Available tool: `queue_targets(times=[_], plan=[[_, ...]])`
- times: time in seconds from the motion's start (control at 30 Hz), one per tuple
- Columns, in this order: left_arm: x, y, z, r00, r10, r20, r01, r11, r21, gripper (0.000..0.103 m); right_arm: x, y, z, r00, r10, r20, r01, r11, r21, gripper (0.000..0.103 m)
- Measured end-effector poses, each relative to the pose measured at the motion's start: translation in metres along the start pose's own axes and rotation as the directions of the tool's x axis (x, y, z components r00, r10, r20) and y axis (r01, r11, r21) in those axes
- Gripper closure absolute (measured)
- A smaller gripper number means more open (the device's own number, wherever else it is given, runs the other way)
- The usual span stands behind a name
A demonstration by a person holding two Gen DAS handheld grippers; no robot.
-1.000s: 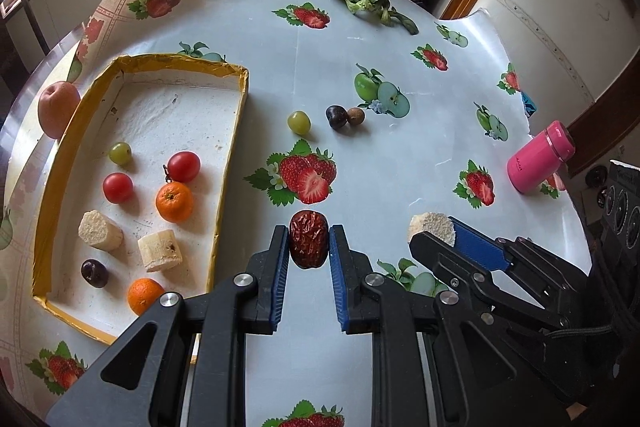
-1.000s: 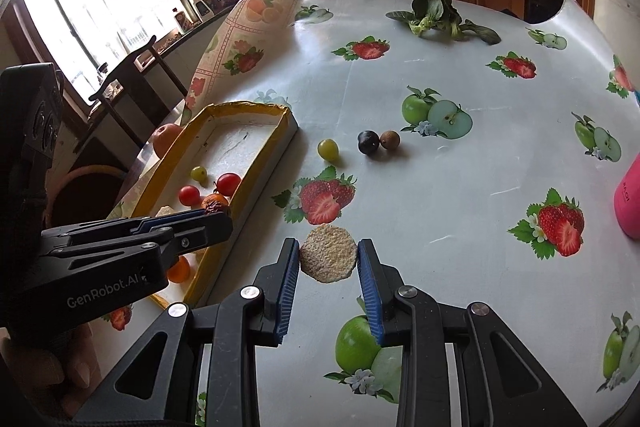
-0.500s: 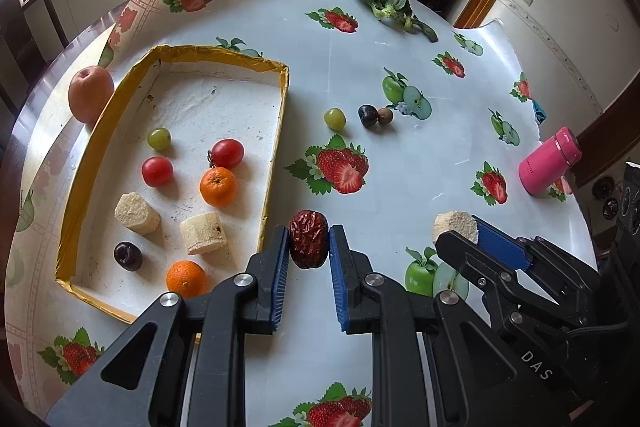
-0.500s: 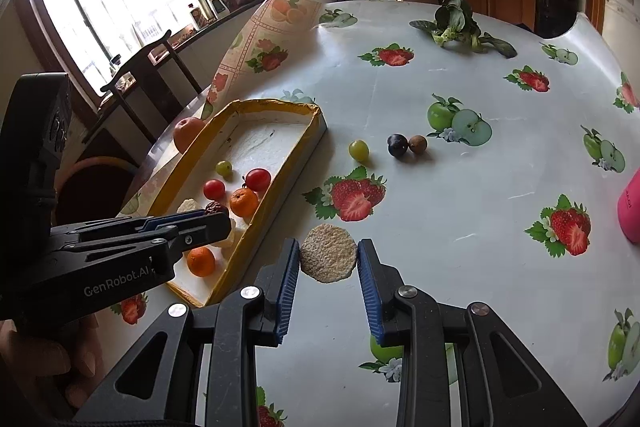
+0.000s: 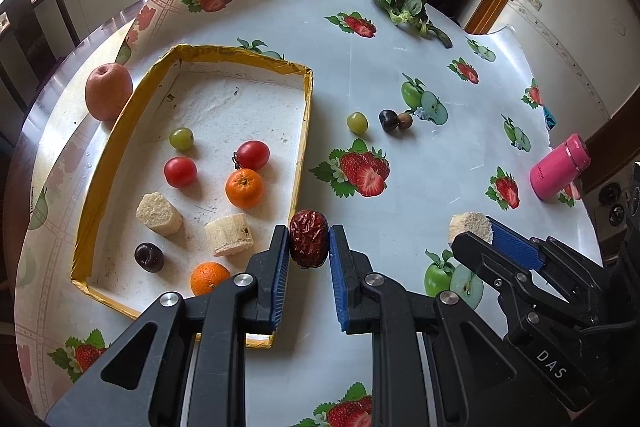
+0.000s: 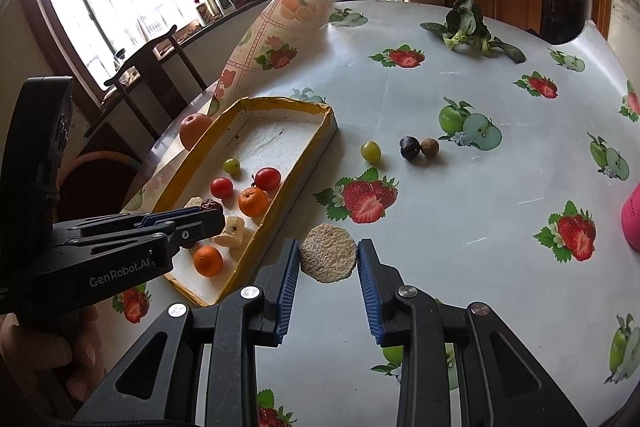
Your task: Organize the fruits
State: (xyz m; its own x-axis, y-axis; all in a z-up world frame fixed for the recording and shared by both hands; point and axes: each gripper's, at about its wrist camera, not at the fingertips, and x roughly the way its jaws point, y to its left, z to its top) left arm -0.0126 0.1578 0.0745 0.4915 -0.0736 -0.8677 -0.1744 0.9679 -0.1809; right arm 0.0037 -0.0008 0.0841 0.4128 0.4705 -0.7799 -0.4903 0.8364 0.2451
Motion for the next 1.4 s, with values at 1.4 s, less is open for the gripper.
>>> queue_targets(times=[1.4], plan=[[0.019,0.065,0.022,0.993,0.119,-0.010,-0.119,0.992,-0.044,0.086,0.037,0.049,0.042,0.996,0.085,0.002,-0.085,0.992,-0.089,0.073]])
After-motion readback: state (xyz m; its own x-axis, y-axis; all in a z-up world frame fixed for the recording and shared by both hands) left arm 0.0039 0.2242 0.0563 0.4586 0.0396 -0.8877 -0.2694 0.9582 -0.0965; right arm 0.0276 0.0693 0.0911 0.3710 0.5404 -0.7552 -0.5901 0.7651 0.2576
